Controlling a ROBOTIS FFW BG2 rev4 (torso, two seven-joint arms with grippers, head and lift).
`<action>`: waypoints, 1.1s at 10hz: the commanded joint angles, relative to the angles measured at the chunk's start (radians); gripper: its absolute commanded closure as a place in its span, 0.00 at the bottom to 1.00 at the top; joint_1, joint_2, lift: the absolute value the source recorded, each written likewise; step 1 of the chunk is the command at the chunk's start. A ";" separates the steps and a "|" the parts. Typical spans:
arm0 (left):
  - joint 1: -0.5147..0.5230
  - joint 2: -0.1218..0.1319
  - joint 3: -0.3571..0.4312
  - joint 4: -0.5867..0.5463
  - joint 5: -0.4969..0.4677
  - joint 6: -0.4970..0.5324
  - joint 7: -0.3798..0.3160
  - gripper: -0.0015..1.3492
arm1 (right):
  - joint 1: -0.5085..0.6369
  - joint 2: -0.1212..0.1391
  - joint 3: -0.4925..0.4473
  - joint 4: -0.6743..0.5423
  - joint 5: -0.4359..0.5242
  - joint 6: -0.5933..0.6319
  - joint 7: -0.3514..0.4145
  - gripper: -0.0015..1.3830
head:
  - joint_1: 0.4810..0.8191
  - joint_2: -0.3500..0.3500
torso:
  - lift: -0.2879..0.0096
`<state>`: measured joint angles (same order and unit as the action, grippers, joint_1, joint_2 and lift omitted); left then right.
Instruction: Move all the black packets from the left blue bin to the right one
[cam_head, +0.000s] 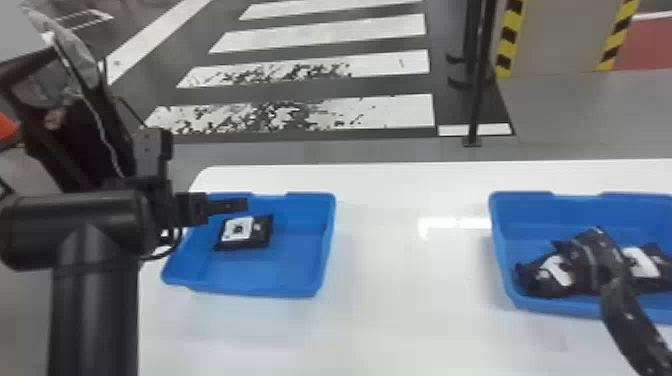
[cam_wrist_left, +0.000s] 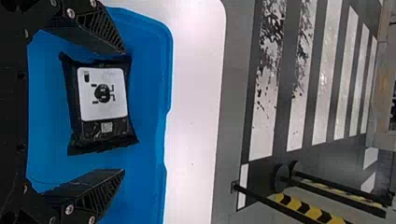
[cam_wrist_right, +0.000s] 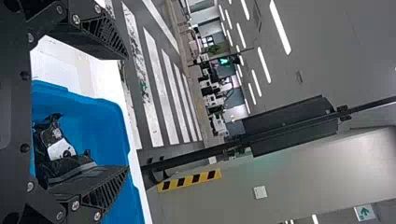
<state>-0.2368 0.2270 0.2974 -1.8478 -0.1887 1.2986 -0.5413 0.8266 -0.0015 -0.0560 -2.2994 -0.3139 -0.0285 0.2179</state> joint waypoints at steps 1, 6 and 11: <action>-0.055 0.009 -0.020 0.111 -0.029 -0.003 0.003 0.12 | 0.000 0.002 0.002 0.001 -0.007 0.009 0.000 0.15 | 0.63 0.86 | 0.50; -0.141 0.017 -0.068 0.399 -0.071 -0.064 0.034 0.12 | -0.004 0.002 0.006 0.008 -0.023 0.033 0.006 0.16 | 0.63 0.89 | 0.50; -0.156 0.015 -0.100 0.516 -0.053 -0.224 0.037 0.82 | -0.007 0.002 0.008 0.016 -0.041 0.046 0.014 0.16 | 0.63 0.88 | 0.50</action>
<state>-0.3951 0.2436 0.2118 -1.3316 -0.2336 1.1149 -0.5045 0.8198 -0.0015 -0.0479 -2.2832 -0.3518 0.0130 0.2305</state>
